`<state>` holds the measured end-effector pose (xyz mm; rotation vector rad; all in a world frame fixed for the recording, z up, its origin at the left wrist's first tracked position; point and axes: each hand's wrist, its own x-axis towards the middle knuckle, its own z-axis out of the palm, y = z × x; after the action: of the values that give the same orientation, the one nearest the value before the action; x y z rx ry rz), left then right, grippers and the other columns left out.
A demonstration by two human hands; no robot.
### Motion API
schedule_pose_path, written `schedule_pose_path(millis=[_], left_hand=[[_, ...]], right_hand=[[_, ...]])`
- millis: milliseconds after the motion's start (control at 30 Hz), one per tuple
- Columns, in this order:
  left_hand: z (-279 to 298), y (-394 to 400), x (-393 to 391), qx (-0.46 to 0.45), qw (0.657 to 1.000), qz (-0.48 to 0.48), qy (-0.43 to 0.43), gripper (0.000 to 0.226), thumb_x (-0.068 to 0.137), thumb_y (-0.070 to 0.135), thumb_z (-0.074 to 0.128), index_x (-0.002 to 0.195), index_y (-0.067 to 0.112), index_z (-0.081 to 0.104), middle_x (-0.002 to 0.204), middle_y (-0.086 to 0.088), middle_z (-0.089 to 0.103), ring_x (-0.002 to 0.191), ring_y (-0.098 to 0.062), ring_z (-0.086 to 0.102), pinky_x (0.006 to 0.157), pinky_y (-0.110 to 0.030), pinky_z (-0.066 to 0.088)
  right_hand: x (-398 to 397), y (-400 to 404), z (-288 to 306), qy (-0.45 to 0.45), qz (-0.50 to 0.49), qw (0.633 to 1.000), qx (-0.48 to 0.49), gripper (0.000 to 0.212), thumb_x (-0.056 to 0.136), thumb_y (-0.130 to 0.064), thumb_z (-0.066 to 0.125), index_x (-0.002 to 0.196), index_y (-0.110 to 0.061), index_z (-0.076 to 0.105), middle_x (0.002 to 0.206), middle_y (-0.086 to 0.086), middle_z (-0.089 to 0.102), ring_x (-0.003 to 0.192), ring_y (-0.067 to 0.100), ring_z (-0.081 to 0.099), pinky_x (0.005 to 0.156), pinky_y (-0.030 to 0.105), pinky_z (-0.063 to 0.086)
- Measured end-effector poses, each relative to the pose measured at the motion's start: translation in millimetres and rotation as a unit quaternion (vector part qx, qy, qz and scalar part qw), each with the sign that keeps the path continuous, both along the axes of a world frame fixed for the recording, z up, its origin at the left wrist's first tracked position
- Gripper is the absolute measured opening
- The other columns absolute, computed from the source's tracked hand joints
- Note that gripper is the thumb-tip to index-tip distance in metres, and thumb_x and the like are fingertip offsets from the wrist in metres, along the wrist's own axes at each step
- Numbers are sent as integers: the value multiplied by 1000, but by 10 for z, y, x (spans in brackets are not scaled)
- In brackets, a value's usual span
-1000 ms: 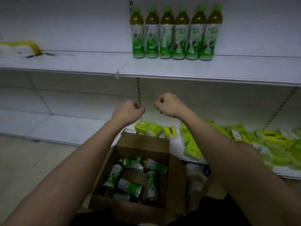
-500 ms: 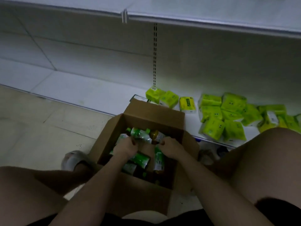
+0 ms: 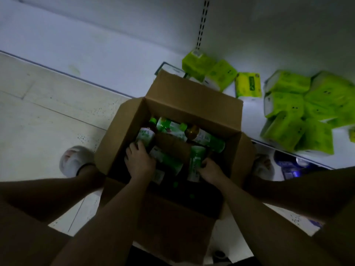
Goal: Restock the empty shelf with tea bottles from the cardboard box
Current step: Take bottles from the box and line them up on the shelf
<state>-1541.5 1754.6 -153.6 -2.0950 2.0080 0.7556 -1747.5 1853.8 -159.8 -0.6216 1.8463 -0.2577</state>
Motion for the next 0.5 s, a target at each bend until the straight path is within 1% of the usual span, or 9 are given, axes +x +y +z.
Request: schedule_pose_path(millis=[33,100,200,233,267,300,367,400,500], left_hand=[[-73,-32,35,12,1000,12,1,69,85,27,63,143,16,28,150,-14,28,137,-34,27,108,-53,30],[-214,-37,97,30,999,23,4,75,86,25,63,148,18,20,152,-13,25,139,-34,26,109,-53,27],[-358,-32,109,17,999,-8,-51,79,85,28,66,148,16,19,150,-16,26,138,-36,24,107,-54,27],[-378,-61,96,12,998,-10,-68,77,84,30,67,146,14,23,147,-18,27,136,-37,25,105,-55,29],[-394,-101,81,11,997,-6,-73,74,84,31,68,143,12,27,144,-18,29,133,-37,27,103,-55,31],[-413,-139,65,12,997,1,-72,71,83,32,68,139,10,31,142,-19,31,131,-38,28,102,-55,32],[-453,-176,41,16,998,18,-66,70,81,33,69,135,8,34,140,-20,34,130,-38,32,101,-54,32],[-477,-177,31,20,998,31,-57,72,81,33,70,136,8,32,139,-20,37,129,-39,35,101,-53,34],[-547,-146,23,47,994,93,30,79,78,31,74,137,13,25,132,-22,48,120,-40,50,88,-50,46]], right_hand=[[3,-42,-104,-2,-17,1000,5,14,94,-28,56,103,-18,53,106,8,60,89,22,59,75,33,48],[8,-112,-278,7,-52,999,11,45,94,-27,58,131,-7,41,122,17,57,107,34,58,86,40,50],[25,-160,-480,13,-124,992,-2,69,93,-19,61,147,-3,22,143,21,44,127,38,48,103,49,44],[36,-143,-540,35,-114,993,-7,71,92,-17,61,148,-5,20,146,21,41,130,39,45,105,50,42],[43,-125,-584,87,-54,995,-6,72,91,-15,62,148,-6,19,147,22,38,130,40,43,104,50,42],[44,-97,-617,168,58,984,-3,72,89,-11,62,148,-8,21,147,21,34,131,41,41,103,50,42],[46,-61,-643,290,329,898,-37,71,87,-8,62,148,-15,27,150,19,26,136,42,32,106,52,37],[27,-59,-671,300,431,849,-58,71,88,-9,62,149,-18,28,154,18,21,140,41,25,110,54,30],[-47,-98,-751,309,603,732,-76,75,90,-21,61,153,-21,21,164,10,6,149,37,5,116,60,4]])
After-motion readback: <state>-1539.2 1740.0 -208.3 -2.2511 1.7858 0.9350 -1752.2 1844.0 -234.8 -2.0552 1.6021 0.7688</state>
